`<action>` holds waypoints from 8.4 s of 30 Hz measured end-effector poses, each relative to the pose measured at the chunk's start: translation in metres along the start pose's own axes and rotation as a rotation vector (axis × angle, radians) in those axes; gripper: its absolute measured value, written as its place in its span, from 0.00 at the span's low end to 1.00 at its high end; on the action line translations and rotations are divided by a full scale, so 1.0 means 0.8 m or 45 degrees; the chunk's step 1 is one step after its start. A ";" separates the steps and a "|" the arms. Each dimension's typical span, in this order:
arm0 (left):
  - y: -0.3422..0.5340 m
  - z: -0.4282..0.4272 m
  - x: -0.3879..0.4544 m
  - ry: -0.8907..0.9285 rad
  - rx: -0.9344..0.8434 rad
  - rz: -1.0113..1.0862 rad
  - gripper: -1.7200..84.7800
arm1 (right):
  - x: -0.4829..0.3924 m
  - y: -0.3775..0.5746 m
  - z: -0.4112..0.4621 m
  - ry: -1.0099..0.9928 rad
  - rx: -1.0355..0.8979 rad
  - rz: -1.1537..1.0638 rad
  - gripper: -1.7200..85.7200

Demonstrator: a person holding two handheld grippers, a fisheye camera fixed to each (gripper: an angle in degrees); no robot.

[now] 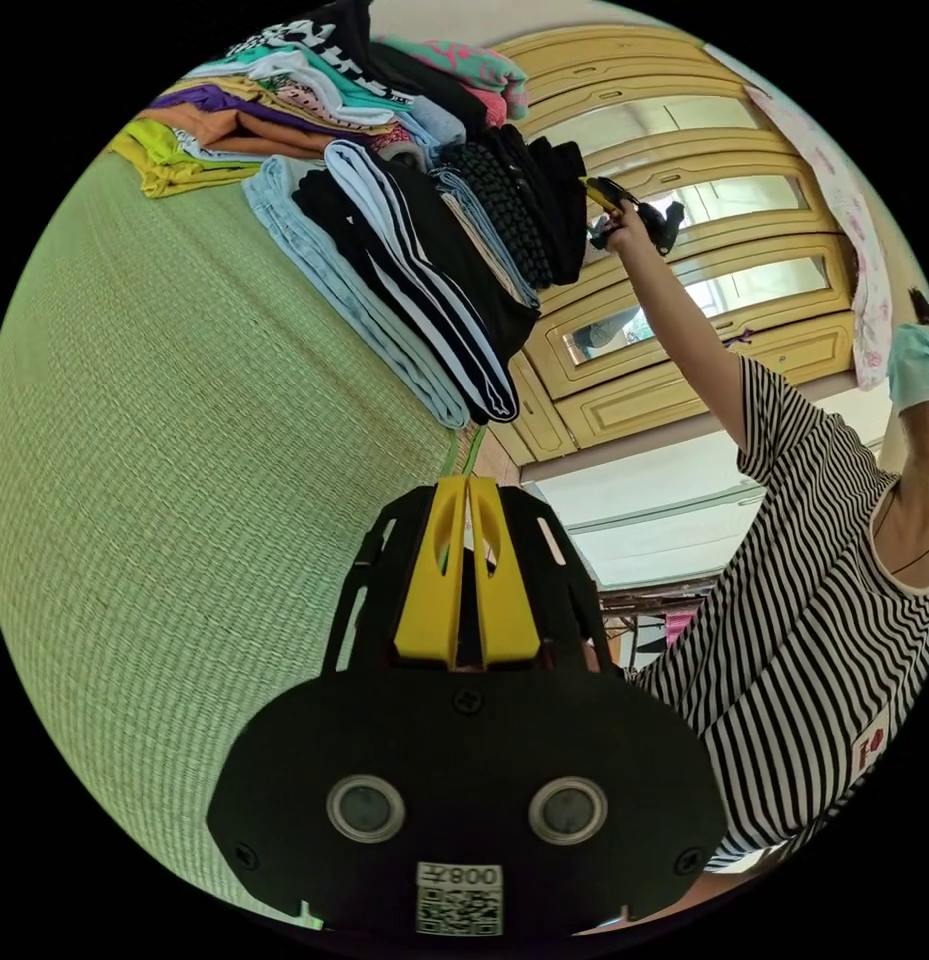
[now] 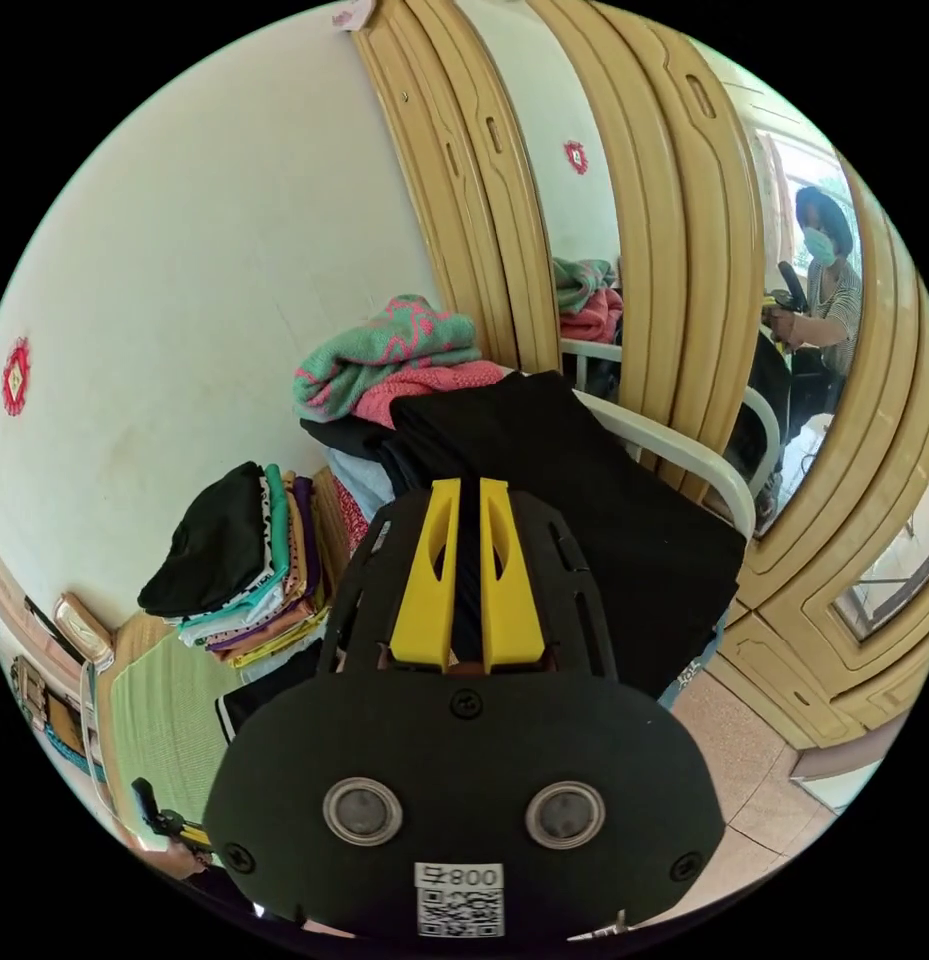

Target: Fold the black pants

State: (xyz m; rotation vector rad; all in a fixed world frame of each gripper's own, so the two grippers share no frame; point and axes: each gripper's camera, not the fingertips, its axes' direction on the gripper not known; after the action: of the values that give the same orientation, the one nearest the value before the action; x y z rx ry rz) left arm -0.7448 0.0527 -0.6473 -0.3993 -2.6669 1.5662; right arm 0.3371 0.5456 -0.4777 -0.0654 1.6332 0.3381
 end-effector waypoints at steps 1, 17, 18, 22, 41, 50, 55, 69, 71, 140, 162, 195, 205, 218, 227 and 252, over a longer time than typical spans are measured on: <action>0.015 -0.006 -0.004 0.002 0.013 0.000 0.02 | 0.000 -0.005 -0.020 -0.018 0.039 -0.003 0.05; 0.258 -0.128 -0.009 0.023 0.294 0.099 0.04 | -0.161 -0.080 -0.284 -0.728 0.376 -0.325 0.04; 0.269 -0.136 -0.008 0.019 0.310 0.104 0.04 | -0.183 -0.083 -0.304 -0.785 0.387 -0.367 0.04; 0.352 -0.188 -0.005 -0.018 0.448 0.117 0.08 | -0.269 -0.093 -0.372 -0.950 0.420 -0.488 0.04; 0.812 -0.419 -0.001 -0.487 1.067 0.156 0.18 | -0.663 0.028 -0.480 -1.708 0.147 -0.721 0.02; 0.987 -0.422 -0.080 -0.452 1.146 -0.078 0.17 | -0.878 0.126 -0.441 -1.985 -0.108 -0.766 0.02; 1.017 -0.399 -0.153 -0.415 1.016 -0.241 0.16 | -0.968 0.170 -0.411 -1.784 -0.175 -0.889 0.02; 1.111 -0.377 -0.267 -0.355 0.944 -0.541 0.18 | -1.051 0.497 -0.111 -1.239 -1.040 -0.990 0.07; 1.120 -0.374 -0.282 -0.394 0.972 -0.638 0.18 | -1.081 0.542 -0.103 -1.259 -1.106 -1.025 0.10; 1.001 -0.233 -0.435 -0.092 0.814 -0.531 0.15 | -1.192 0.525 0.047 -0.527 -1.088 -0.854 0.05; 0.986 -0.324 -0.549 -0.096 0.984 -0.545 0.05 | -1.370 0.697 0.053 -0.439 -1.218 -1.558 0.03; 1.129 -0.440 -0.737 -0.501 1.053 -1.073 0.17 | -1.336 0.764 0.034 -0.676 -1.305 -1.271 0.09; 1.147 -0.472 -0.820 -0.537 1.079 -1.225 0.09 | -1.480 0.938 -0.043 -0.894 -1.183 -1.769 0.11; 1.238 -0.472 -0.780 -0.483 1.229 -1.035 0.03 | -1.529 1.037 -0.058 -0.692 -1.153 -2.000 0.04; 1.370 -0.414 -0.719 -0.464 1.289 -1.163 0.03 | -1.521 1.051 -0.086 -0.734 -1.264 -1.995 0.02; 1.427 -0.370 -0.661 -0.420 1.211 -1.323 0.05 | -1.480 1.083 -0.109 -0.754 -1.349 -1.883 0.04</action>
State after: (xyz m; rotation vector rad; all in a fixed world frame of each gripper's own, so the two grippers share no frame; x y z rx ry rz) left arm 0.0472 0.7126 -1.4268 1.1097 -1.3750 2.1618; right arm 0.1564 1.1604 0.8449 -1.6811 0.3669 -0.0050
